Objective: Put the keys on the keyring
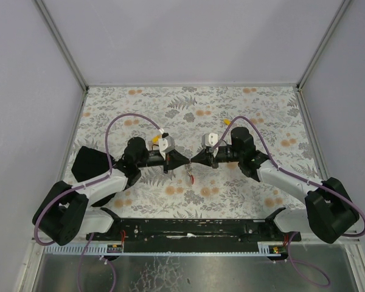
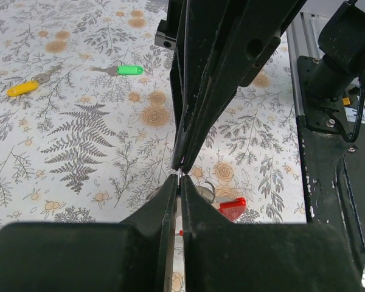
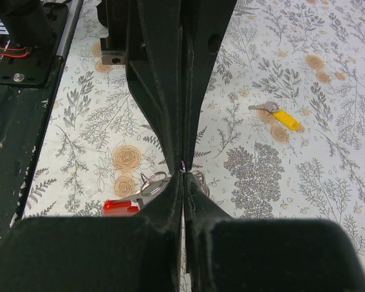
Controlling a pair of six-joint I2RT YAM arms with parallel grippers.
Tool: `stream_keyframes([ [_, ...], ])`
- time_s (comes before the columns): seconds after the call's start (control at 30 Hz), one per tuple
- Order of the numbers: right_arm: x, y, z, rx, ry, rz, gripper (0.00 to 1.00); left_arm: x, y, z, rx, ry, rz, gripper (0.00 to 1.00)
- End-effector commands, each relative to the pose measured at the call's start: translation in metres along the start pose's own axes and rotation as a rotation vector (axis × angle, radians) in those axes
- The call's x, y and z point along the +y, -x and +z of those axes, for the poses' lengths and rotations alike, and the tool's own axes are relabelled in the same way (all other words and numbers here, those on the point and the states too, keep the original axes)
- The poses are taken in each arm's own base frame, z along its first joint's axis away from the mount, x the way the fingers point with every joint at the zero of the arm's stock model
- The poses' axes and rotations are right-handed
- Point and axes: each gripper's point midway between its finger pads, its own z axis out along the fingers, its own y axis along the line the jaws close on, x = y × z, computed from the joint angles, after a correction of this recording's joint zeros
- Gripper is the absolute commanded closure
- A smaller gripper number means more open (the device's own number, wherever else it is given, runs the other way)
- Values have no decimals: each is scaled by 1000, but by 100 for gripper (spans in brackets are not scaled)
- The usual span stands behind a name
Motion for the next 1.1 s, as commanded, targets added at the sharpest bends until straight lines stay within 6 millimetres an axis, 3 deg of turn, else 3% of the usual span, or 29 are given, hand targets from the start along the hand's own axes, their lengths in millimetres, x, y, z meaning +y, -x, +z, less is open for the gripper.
stream_keyframes([
  [0.0,0,26,-6,-63,-8,-66,94,6,11,-1,2,13,57,100],
  [0.1,1,29,-10,-59,-21,-54,88,8,9,-5,18,40,67,100],
  [0.17,-1,30,-13,-51,-48,-40,77,10,9,-7,28,61,78,100],
  [0.33,-11,31,-26,-8,-171,17,62,13,5,-12,57,97,126,100],
  [0.47,-19,29,-37,28,-271,88,60,11,6,-14,71,105,170,100],
  [0.73,-12,27,-44,-22,-298,51,57,-3,10,-15,19,69,270,100],
  [1.07,17,19,-24,-126,-85,-165,55,-11,-1,-15,12,53,366,100],
])
